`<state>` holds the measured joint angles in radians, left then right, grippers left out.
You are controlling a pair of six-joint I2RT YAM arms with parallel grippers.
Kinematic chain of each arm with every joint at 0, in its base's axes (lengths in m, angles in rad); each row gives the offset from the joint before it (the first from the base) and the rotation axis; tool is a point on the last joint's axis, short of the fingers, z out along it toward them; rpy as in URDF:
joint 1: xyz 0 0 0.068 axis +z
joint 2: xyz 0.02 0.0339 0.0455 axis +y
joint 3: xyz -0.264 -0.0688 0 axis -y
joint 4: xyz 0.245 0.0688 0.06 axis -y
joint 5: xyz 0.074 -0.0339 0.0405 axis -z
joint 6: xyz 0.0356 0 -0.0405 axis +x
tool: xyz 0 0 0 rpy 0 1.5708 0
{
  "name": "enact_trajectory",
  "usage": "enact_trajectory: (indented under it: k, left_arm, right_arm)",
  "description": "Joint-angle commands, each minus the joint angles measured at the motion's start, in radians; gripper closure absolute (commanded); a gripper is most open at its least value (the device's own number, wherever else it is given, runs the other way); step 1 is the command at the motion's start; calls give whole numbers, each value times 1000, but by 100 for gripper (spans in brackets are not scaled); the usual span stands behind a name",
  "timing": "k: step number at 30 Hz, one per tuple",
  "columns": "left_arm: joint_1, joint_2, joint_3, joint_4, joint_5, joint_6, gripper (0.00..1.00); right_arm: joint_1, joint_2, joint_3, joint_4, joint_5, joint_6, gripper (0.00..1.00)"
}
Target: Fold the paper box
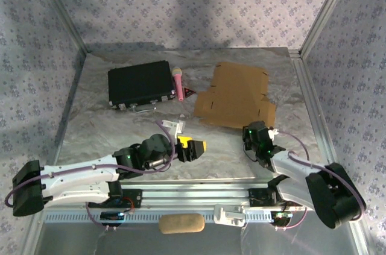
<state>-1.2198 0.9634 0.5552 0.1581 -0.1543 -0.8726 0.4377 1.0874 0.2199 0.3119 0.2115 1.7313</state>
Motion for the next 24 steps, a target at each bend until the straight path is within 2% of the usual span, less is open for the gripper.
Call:
enact_trajectory:
  k: [1,7,10,13,17,24]
  left_arm:
    - [-10,5,54,-17,-38,24,20]
    - [-10,36,192,-310,-225,95,26]
    - [-11,94,310,-442,-309,226,32]
    - [-10,164,420,-535,-407,388,33]
    - [-10,234,479,-514,-459,633,33]
    - [-12,341,463,-303,-509,1057,29]
  right_arm:
    - [-4,-93,93,-174,30,-95,100]
    - [-13,-218,293,-498,4,-179,100]
    - [-23,-213,418,-631,-29,-231,100]
    - [-35,-188,538,-722,-68,-280,100]
    - [-49,-140,687,-826,-119,-339,100]
    - [-59,-95,826,-898,-186,-398,100]
